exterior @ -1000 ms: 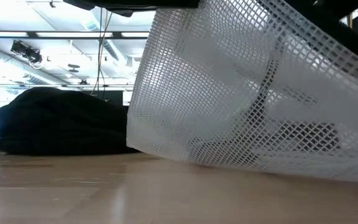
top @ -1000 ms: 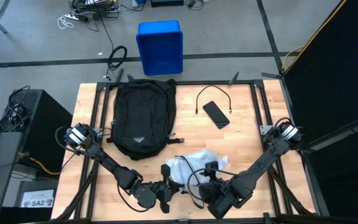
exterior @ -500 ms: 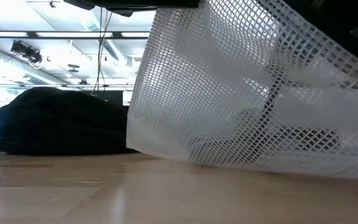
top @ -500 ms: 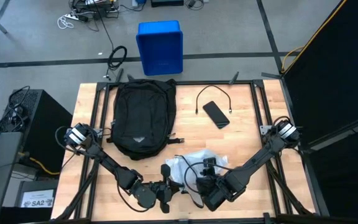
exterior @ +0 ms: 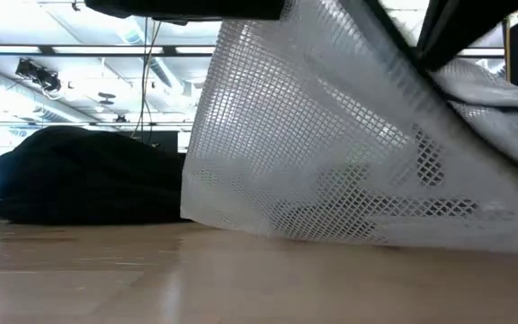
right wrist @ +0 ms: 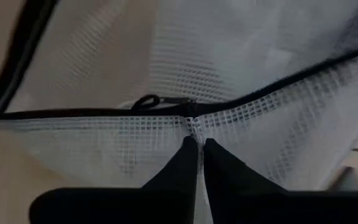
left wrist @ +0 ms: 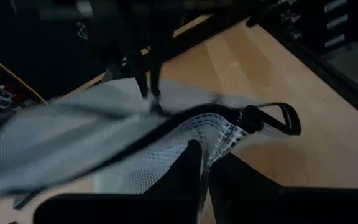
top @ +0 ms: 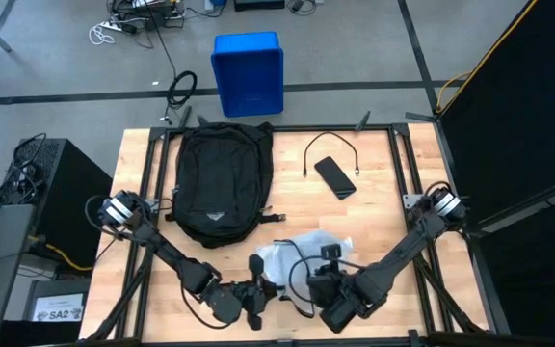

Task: Unpack backpack
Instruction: Close the zip bag

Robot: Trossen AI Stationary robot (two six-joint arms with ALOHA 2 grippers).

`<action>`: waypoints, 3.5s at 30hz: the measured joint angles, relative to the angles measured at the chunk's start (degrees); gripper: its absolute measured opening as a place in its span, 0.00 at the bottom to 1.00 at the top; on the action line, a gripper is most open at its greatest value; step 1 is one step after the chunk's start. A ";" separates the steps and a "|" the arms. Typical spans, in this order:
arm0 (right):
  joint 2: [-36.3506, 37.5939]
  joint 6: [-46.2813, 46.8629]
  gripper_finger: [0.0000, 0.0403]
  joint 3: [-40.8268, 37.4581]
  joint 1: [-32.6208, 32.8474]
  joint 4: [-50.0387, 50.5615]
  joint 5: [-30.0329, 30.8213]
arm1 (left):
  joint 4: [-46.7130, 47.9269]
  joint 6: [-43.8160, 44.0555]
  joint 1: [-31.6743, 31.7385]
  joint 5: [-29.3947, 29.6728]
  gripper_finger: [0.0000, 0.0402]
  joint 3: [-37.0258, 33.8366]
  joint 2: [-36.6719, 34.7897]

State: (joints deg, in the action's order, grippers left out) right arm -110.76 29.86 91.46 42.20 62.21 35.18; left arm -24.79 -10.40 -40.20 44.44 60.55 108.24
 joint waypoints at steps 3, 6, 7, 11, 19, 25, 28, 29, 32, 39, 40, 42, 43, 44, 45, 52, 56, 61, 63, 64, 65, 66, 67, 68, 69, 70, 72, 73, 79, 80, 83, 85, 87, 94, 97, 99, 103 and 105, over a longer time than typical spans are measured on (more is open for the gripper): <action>0.00 2.02 0.00 3.22 1.87 3.78 2.69 | 2.40 0.20 -0.80 1.52 0.00 -0.02 -1.07; 0.00 4.25 0.00 6.26 3.79 7.33 5.12 | 4.61 0.36 -2.08 4.35 0.00 -0.02 -2.61; 0.00 5.11 0.00 7.11 4.48 8.78 5.93 | 5.33 0.35 -2.64 5.34 0.00 -0.02 -3.26; 0.00 8.98 0.00 9.37 6.70 12.95 8.34 | 8.94 0.38 -4.69 8.66 0.00 -0.02 -6.02; 0.00 9.25 0.02 9.62 6.98 9.92 6.52 | 10.57 0.85 -6.08 9.97 0.00 -0.02 -8.50; 0.00 0.26 0.27 9.62 4.37 0.35 0.95 | 12.04 2.44 -6.08 9.97 0.00 -0.02 -8.50; 0.00 -1.59 0.46 9.62 2.08 -4.24 0.56 | 12.38 2.96 -6.06 9.97 0.00 -0.02 -8.50; -0.09 -2.43 0.53 9.62 1.25 -5.25 0.54 | 12.51 3.15 -6.06 9.97 0.00 -0.02 -8.50; -0.81 -4.32 0.72 9.43 -1.28 -7.40 0.21 | 12.65 3.18 -6.06 9.88 0.00 -0.02 -8.50; -3.26 -7.03 0.98 6.11 -7.17 -12.46 -4.88 | 12.87 3.22 -6.06 9.37 0.00 -0.02 -8.48; -3.64 -7.09 0.98 5.82 -7.87 -13.15 -6.48 | 12.91 3.22 -6.06 9.31 0.00 -0.02 -8.46; -4.64 -7.33 0.95 5.16 -8.85 -12.93 -9.44 | 12.97 3.31 -6.06 9.25 0.00 -0.02 -8.46; -5.10 -7.42 0.94 5.14 -9.33 -13.03 -11.30 | 12.97 3.31 -6.06 9.08 0.00 -0.02 -8.46; -5.59 -7.55 0.91 5.11 -9.60 -12.81 -12.51 | 12.99 3.29 -6.06 8.99 0.00 -0.02 -8.46; -6.31 -7.63 0.89 5.12 -9.91 -12.82 -13.57 | 13.05 3.30 -6.06 8.97 0.00 -0.02 -8.46; -8.26 -7.51 0.63 4.87 -10.49 -12.61 -17.40 | 13.02 3.40 -6.04 8.92 0.00 -0.02 -8.46; -8.25 -7.49 0.38 4.74 -10.09 -11.65 -17.49 | 12.97 3.57 -6.04 8.95 0.00 -0.02 -8.46; -8.22 -7.59 0.04 4.74 -9.24 -10.22 -18.78 | 13.01 3.59 -6.04 8.92 0.00 -0.02 -8.46; -8.20 -7.44 0.02 4.84 -8.63 -9.17 -17.46 | 13.13 3.59 -6.04 8.95 0.00 -0.02 -8.44; -8.22 -7.40 0.01 5.01 -8.20 -8.55 -16.49 | 13.33 3.59 -6.04 8.97 0.00 -0.02 -8.44; -8.20 -7.40 0.01 5.20 -7.72 -7.87 -15.24 | 13.51 3.59 -6.05 8.98 0.00 -0.02 -8.44; -8.20 -7.25 0.00 5.68 -7.20 -7.28 -13.83 | 13.88 3.59 -6.19 9.04 0.00 -0.02 -8.44; -8.20 -6.78 0.00 6.35 -6.51 -6.42 -11.97 | 14.18 3.59 -6.36 9.22 0.00 -0.02 -8.44; -8.20 -6.27 0.00 7.35 -5.78 -5.06 -10.14 | 14.43 3.59 -6.45 9.42 0.00 -0.02 -8.44; -8.18 -5.89 0.00 8.46 -5.01 -3.91 -8.22 | 14.67 3.61 -6.49 9.49 0.00 -0.02 -8.44; -8.17 -5.49 0.00 9.73 -4.22 -2.70 -6.27 | 14.98 3.75 -6.60 9.49 0.00 -0.02 -8.44; -8.17 -4.60 0.00 12.52 -2.52 0.40 -2.18 | 16.31 4.59 -6.83 9.72 0.00 -0.02 -8.60; -8.17 -3.96 0.00 14.03 -1.67 1.72 -0.15 | 17.18 5.32 -6.85 9.78 0.00 -0.02 -8.86; -8.13 2.89 0.00 22.74 3.35 12.42 12.20 | 24.41 11.11 -8.68 11.73 0.00 0.02 -11.13; -8.13 4.32 0.00 23.80 4.03 14.32 13.79 | 25.40 11.86 -9.18 12.30 0.00 0.02 -11.47; -8.11 8.07 0.00 25.72 5.69 17.94 18.16 | 28.58 13.86 -10.72 13.97 0.00 0.02 -12.77; -8.02 10.35 0.00 25.97 6.49 19.50 19.90 | 32.10 16.71 -11.78 14.81 0.00 0.02 -13.78; -8.02 12.41 0.00 26.13 6.96 21.16 21.12 | 36.46 20.96 -12.74 15.34 0.00 0.02 -14.85; -8.02 15.35 0.00 26.21 6.97 22.53 20.96 | 46.85 34.25 -14.25 15.70 0.00 0.00 -15.69; -8.02 12.80 0.00 25.10 5.93 19.34 17.42 | 46.46 35.09 -14.29 15.49 0.00 0.00 -15.69; -8.07 10.72 0.01 24.28 5.06 16.68 13.55 | 45.34 34.08 -14.61 15.38 0.00 0.00 -15.69; -8.07 7.04 0.06 23.14 4.20 11.50 6.21 | 46.27 33.12 -16.51 14.48 0.00 0.00 -15.75; -8.09 5.99 0.10 23.08 4.37 10.52 5.15 | 46.87 33.21 -18.09 14.43 0.00 0.00 -16.19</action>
State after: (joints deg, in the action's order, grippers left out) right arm -118.85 35.85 114.54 46.57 72.73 40.34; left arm 22.09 22.81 -58.29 58.87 60.55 92.05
